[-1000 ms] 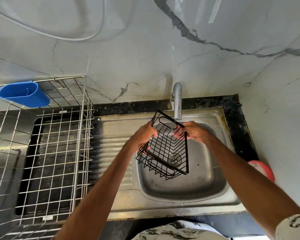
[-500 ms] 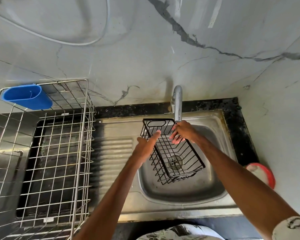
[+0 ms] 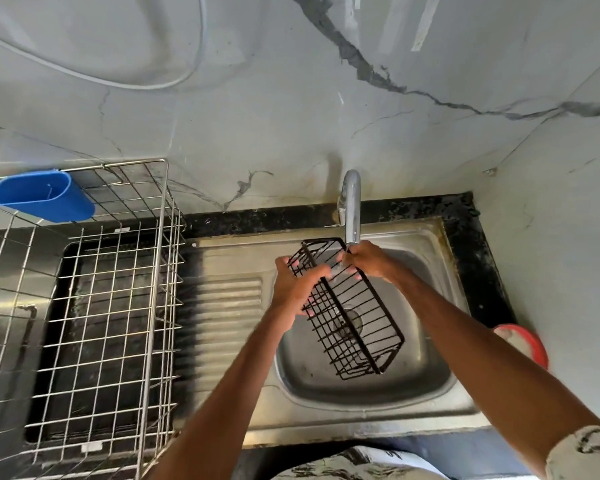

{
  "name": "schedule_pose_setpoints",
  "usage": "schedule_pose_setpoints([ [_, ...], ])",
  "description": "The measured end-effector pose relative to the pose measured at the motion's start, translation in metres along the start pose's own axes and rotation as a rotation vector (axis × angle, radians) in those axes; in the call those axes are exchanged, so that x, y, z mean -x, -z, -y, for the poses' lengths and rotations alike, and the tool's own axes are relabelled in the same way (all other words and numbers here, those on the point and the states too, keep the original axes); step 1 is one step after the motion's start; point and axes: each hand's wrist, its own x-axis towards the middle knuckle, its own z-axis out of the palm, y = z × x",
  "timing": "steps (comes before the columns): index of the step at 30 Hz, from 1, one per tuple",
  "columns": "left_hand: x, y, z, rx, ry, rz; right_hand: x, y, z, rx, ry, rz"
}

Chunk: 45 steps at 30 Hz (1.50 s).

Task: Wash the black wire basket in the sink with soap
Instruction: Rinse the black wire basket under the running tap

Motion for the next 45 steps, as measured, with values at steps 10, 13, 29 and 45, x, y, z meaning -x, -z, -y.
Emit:
schedule_pose_setpoints([
  [10,0.002,0.010,-0.006,-0.085,-0.021,-0.082,-0.029,-0.012,0.006,-0.162,0.045,-0.005],
  [13,-0.001,0.013,-0.005,-0.030,0.000,-0.085,-0.011,-0.011,0.001,-0.132,0.054,0.011],
  [29,0.001,-0.003,-0.009,-0.141,-0.044,0.080,0.004,0.014,0.017,0.054,0.160,-0.149],
  [45,0.005,0.001,-0.011,-0.157,-0.094,0.057,0.008,0.005,-0.013,-0.150,0.110,-0.215],
])
